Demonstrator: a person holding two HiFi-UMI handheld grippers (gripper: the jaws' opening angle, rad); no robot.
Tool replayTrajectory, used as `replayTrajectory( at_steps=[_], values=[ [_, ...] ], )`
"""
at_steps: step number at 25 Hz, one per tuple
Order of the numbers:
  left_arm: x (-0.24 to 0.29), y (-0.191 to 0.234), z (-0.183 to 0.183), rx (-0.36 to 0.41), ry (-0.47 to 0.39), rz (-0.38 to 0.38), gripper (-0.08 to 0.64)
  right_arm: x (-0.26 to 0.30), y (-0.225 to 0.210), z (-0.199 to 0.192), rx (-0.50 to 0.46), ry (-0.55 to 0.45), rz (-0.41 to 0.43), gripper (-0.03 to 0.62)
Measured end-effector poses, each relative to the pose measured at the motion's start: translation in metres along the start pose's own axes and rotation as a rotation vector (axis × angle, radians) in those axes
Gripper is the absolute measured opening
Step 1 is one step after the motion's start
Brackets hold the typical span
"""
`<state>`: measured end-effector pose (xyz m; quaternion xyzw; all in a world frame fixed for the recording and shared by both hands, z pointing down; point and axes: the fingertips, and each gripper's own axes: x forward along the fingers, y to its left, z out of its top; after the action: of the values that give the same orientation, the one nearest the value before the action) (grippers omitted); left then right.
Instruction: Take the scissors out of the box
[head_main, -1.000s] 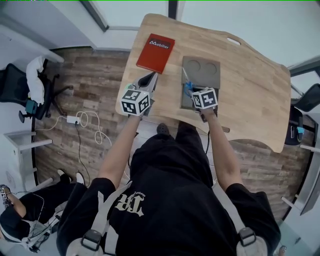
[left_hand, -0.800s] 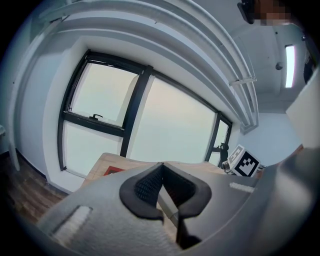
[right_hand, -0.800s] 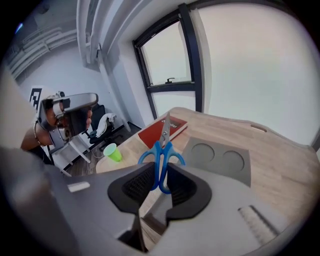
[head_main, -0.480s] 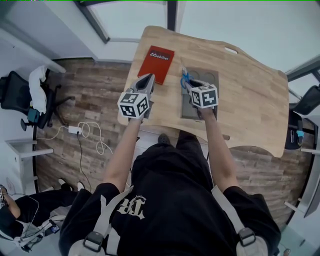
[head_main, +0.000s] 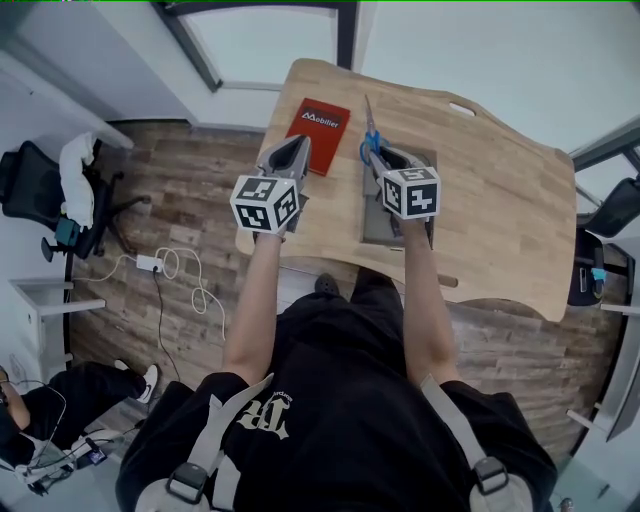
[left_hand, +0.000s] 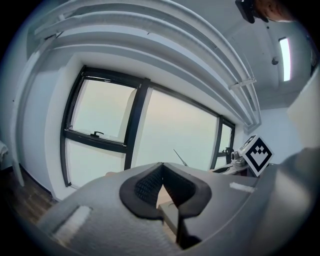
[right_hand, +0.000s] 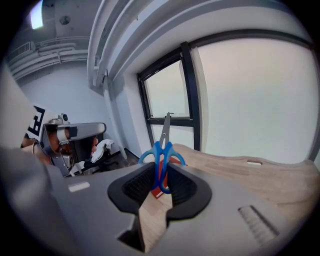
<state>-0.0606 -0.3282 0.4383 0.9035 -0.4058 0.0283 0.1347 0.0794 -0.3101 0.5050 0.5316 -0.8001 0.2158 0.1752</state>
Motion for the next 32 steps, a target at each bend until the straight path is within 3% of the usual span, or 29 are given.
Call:
replayTrajectory(
  at_steps=[12, 32],
  values=[
    [-0.019, -0.013, 0.027, 0.009, -0.031, 0.012, 0.000, -0.026, 0.005, 0.030, -0.038, -0.075, -0.016, 0.084],
    [-0.012, -0.021, 0.033, -0.002, -0.047, 0.004, 0.000, -0.029, 0.001, 0.033, -0.040, -0.068, -0.009, 0.084]
  ],
)
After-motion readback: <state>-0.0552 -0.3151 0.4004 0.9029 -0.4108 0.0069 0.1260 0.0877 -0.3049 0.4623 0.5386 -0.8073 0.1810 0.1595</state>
